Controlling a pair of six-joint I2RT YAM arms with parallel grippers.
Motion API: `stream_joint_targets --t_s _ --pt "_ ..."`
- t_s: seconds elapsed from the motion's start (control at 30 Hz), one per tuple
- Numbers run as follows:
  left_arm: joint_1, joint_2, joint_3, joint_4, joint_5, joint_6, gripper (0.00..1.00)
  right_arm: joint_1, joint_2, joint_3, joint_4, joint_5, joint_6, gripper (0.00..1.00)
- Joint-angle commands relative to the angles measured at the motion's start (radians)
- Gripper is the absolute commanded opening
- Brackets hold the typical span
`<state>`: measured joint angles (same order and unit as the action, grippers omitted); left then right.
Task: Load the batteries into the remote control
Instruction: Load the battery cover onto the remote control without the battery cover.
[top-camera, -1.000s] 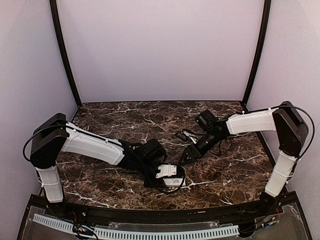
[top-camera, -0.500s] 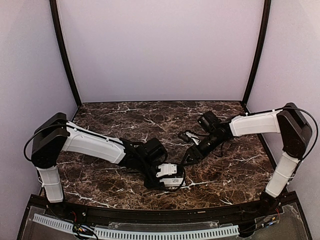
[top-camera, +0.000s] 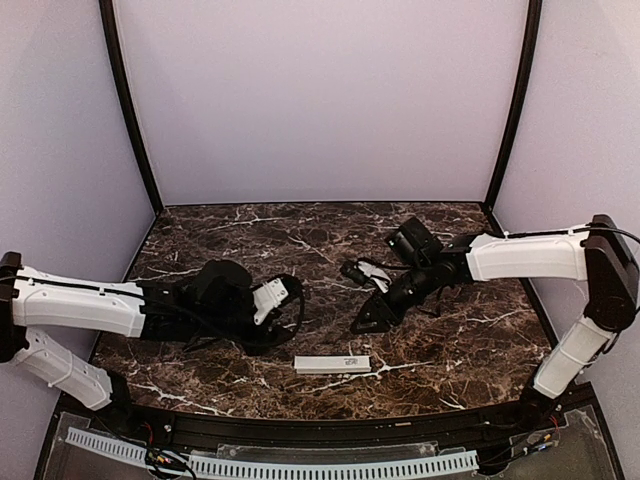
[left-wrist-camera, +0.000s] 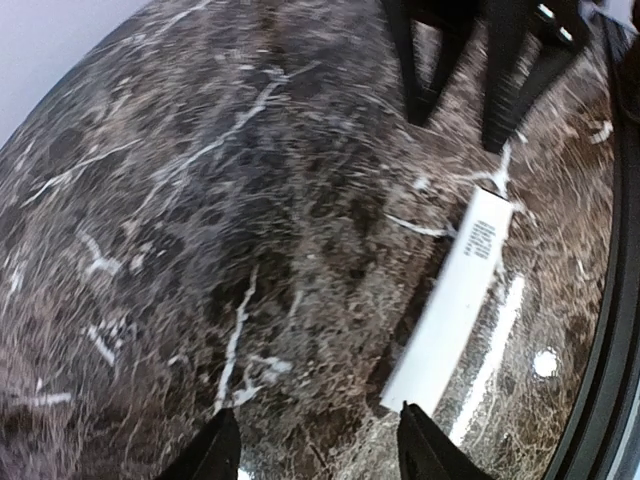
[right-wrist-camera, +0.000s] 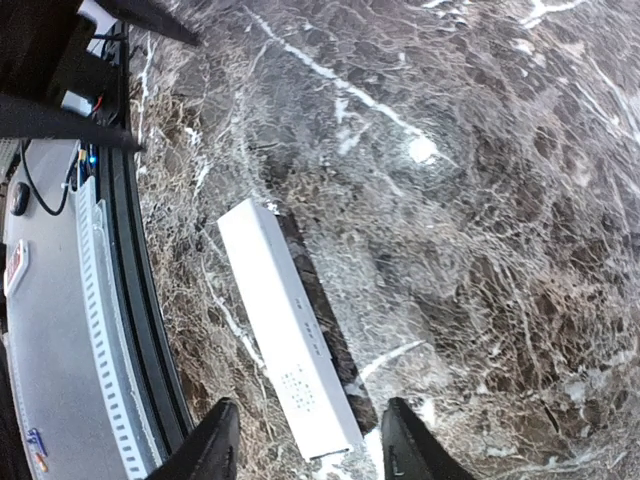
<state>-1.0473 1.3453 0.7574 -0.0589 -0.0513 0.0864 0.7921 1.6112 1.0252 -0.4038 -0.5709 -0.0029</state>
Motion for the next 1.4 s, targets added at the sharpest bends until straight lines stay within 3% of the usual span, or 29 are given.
stream_joint_targets --t_s 0.0,0.13,0.37,0.73,1.37 --pt "0.033 -0.135 -0.176 0.133 -0.112 -0.355 0.52 0.087 -0.034 0.010 0.044 0.072 0.002 0.42" --pt "0.040 -0.165 -0.269 0.195 -0.083 -0.521 0.48 0.159 -0.004 0.041 0.031 0.131 -0.005 0.32" --pt "0.041 -0.087 -0.334 0.325 0.007 -0.706 0.43 0.229 0.084 0.063 0.030 0.181 -0.016 0.28" --pt "0.041 0.089 -0.282 0.403 0.076 -0.736 0.39 0.246 0.153 0.063 0.030 0.208 -0.026 0.23" --pt "0.020 0.171 -0.248 0.493 0.173 -0.726 0.32 0.262 0.198 0.019 0.025 0.224 -0.023 0.20"
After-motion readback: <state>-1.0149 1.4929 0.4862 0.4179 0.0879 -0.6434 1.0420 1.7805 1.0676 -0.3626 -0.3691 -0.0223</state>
